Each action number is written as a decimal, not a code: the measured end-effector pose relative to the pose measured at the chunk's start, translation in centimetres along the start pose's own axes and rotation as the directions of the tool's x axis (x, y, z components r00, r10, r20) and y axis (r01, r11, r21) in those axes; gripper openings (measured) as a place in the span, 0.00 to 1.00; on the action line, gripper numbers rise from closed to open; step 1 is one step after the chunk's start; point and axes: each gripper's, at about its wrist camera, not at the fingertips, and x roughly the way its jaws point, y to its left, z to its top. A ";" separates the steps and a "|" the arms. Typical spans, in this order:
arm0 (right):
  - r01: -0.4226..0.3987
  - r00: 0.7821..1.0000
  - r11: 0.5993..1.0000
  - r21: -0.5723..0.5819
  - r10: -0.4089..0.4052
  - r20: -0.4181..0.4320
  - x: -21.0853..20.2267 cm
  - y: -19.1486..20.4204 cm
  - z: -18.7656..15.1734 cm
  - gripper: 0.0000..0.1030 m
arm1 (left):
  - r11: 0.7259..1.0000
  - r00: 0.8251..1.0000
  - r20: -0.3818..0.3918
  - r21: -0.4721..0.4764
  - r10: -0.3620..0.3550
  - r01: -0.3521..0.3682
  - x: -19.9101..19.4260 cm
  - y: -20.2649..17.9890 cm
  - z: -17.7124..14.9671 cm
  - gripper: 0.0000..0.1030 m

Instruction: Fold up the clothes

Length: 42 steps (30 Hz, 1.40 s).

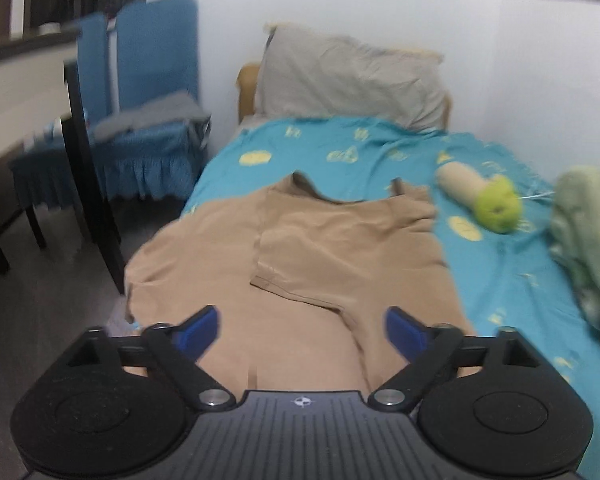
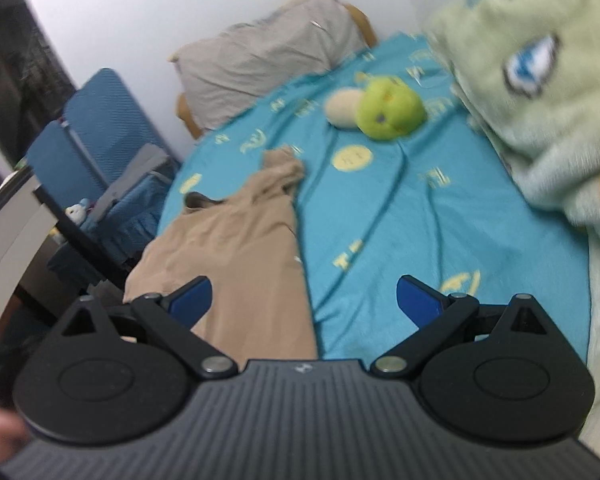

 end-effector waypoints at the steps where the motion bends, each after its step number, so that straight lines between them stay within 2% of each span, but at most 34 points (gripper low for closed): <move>1: -0.011 1.000 1.000 -0.014 0.011 0.009 -0.4 0.3 0.0 0.98 | 1.000 1.000 0.015 0.004 -0.007 0.007 -1.6 -0.2 -0.4 1.00; 4: -0.038 0.999 0.998 -0.045 0.040 0.028 -2.1 1.3 -0.2 0.98 | 1.000 0.999 0.044 0.015 -0.018 0.018 -5.6 -0.7 -1.6 1.00; 8: -0.054 0.997 0.990 -0.127 0.060 0.044 -4.5 2.9 -1.1 0.98 | 0.998 0.994 0.109 0.056 -0.031 0.025 -8.6 -0.6 -3.2 1.00; 12: -0.079 0.996 0.984 -0.163 0.085 0.032 -5.9 3.7 -1.9 0.98 | 1.000 0.990 0.139 0.027 -0.014 0.011 -9.0 0.3 -4.4 1.00; 21: -0.068 0.997 0.970 -0.235 0.073 0.017 -6.6 5.1 -3.3 0.97 | 0.996 0.993 0.091 -0.037 -0.081 0.085 -8.9 2.4 -5.0 1.00; 25: -0.085 0.996 0.955 -0.284 0.082 -0.020 -5.4 6.9 -2.0 0.97 | 0.993 0.991 0.085 -0.047 -0.105 0.110 -9.0 3.7 -4.8 1.00; 28: -0.117 0.993 0.936 -0.332 0.105 -0.056 -3.7 9.7 -0.5 0.97 | 0.989 0.990 0.075 -0.080 -0.116 0.122 -8.6 5.2 -4.7 1.00; 32: -0.220 0.974 0.882 -0.416 0.178 -0.137 1.0 15.8 1.4 0.97 | 0.991 0.994 0.049 -0.086 -0.098 0.102 -8.0 7.3 -4.4 1.00; 33: -0.263 0.964 0.861 -0.435 0.210 -0.166 2.4 17.4 1.7 0.96 | 0.992 0.994 0.054 -0.072 -0.098 0.102 -7.9 7.9 -4.3 1.00; 35: -0.370 0.927 0.804 -0.466 0.286 -0.244 5.9 20.7 1.3 0.96 | 0.992 0.992 0.075 -0.070 -0.100 0.105 -7.8 9.5 -4.4 1.00; 38: -0.455 0.884 0.727 -0.515 0.299 -0.359 11.8 26.0 -1.0 0.93 | 0.975 0.986 0.076 -0.157 -0.146 0.157 -6.8 12.7 -5.0 1.00; 40: -0.495 0.860 0.670 -0.554 0.288 -0.421 15.3 29.6 -2.8 0.85 | 0.969 0.989 0.052 -0.199 -0.140 0.148 -5.4 14.3 -5.5 1.00; 42: -0.529 0.838 0.600 -0.600 0.259 -0.481 18.5 33.3 -4.8 0.82 | 0.974 0.993 0.025 -0.195 -0.116 0.118 -4.1 15.5 -5.9 1.00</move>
